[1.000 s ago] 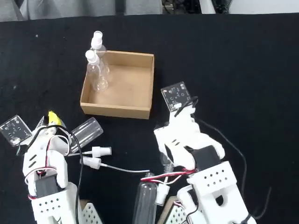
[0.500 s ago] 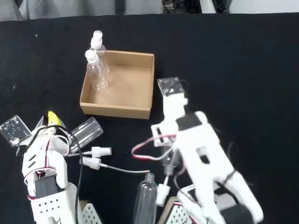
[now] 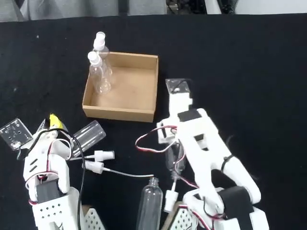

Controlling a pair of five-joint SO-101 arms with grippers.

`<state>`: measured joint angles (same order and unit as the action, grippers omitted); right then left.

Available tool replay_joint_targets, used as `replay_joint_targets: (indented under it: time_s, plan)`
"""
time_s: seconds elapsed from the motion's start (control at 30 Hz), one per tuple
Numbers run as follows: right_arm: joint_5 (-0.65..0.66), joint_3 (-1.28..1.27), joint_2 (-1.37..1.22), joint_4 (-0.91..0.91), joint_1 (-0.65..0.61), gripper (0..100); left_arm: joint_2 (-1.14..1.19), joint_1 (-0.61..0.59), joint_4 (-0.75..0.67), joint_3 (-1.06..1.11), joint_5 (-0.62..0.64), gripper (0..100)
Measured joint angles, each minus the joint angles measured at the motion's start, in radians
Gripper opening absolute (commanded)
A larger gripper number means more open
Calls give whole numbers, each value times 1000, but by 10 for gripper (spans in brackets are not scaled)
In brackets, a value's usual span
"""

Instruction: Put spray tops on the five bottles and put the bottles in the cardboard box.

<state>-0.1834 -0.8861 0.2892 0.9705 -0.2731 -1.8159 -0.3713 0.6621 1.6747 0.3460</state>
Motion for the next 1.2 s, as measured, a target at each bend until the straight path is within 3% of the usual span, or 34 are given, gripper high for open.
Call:
replay_joint_targets:
  time_s: [0.33,0.53,0.83,1.2]
  plan:
    - [-135,-3,-35,-6,64,225,0,0,0,0,0,66]
    - [-186,-3,-35,-9,64,15,0,0,0,0,0,66]
    - [-212,-3,-37,-9,86,11,0,0,0,0,0,66]
    - [-457,48,-37,-11,295,15,0,0,0,0,0,66]
